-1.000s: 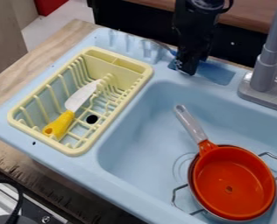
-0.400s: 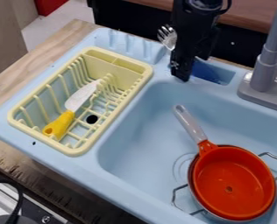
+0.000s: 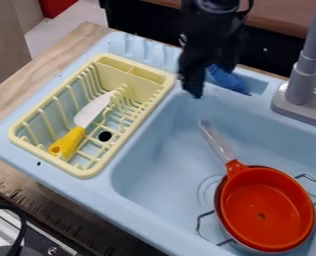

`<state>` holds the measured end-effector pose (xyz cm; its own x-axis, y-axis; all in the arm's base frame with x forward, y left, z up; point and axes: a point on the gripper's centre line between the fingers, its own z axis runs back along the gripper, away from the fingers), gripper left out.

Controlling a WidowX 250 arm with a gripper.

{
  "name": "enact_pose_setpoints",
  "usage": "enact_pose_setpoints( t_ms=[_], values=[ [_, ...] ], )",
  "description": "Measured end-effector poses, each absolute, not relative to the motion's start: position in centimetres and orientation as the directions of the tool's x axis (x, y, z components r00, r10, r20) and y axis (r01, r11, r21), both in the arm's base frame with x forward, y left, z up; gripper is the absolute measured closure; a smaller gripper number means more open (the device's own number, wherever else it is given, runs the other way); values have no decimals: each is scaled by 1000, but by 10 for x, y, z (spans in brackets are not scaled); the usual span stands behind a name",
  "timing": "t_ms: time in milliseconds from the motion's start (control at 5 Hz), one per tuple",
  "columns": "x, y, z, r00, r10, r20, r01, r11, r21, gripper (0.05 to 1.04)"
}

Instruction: Move the pork to the upper right side of the sink

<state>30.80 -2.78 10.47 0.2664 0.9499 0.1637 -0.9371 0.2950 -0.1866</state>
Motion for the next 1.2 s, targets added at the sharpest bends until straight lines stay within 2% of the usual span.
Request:
enact_pose_setpoints(
  t_ms=[200, 400, 800, 1000, 1200],
  values=[
    [292, -24, 116, 389, 912, 132, -887, 409, -213, 88],
    [277, -21, 110, 534, 835, 133, -825, 549, -135, 88],
    [232, -38, 102, 805, 565, 184, -567, 822, -43, 88],
    [218, -23, 100, 876, 443, 189, -449, 893, -11, 88],
    [217, 8, 111, 914, 346, 214, -356, 935, 10, 88]
  ],
)
